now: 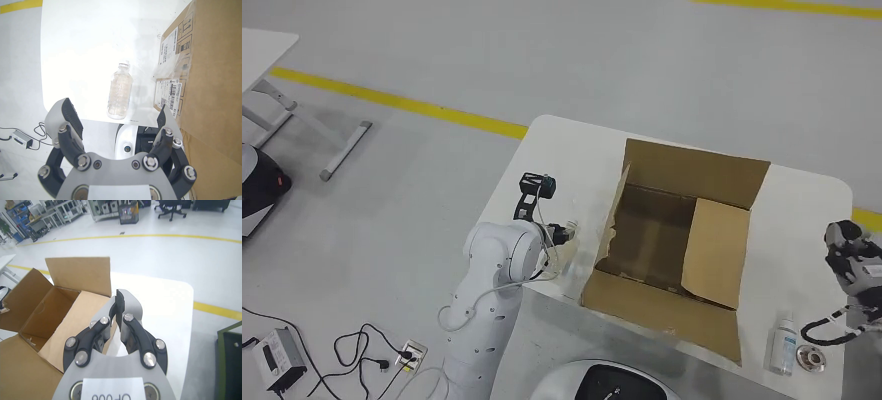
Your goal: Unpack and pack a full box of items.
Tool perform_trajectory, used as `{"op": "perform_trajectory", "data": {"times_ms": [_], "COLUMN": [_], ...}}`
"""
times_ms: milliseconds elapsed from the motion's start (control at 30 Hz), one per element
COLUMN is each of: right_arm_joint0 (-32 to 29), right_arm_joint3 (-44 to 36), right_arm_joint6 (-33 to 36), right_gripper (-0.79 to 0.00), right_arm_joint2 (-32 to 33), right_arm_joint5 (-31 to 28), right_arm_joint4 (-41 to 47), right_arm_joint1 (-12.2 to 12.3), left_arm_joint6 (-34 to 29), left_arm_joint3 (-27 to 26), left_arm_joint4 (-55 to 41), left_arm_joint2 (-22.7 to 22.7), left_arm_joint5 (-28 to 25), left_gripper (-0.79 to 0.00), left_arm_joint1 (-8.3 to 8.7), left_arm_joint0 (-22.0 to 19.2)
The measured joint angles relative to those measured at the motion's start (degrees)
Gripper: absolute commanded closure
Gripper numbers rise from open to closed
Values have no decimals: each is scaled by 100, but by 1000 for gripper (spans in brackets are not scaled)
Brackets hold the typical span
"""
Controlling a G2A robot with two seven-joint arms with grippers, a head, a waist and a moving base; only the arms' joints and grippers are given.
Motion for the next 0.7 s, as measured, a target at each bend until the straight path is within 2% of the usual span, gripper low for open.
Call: {"op": "perform_trajectory", "data": {"times_ms": [100, 567, 700], "right_arm_joint0": [-133, -145, -266], "right_arm_joint3": [-236, -216, -303], "right_arm_joint6": [33, -4, -409], "right_gripper": [0, 0, 0], "right_arm_joint2": [136, 105, -113], "right_arm_joint5": [-66, -52, 325], "right_arm_joint4": [-54, -52, -369], "right_arm_joint1": [14, 10, -23], "left_arm_joint6": [0, 0, 0], "left_arm_joint3": [0, 0, 0], "left_arm_joint4": [0, 0, 0], "left_arm_joint2": [0, 0, 0], "left_arm_joint5": [0, 0, 0], "left_gripper": [-785, -785, -785], "left_arm_joint1": [0, 0, 0], "left_arm_joint0": [0, 0, 0]}}
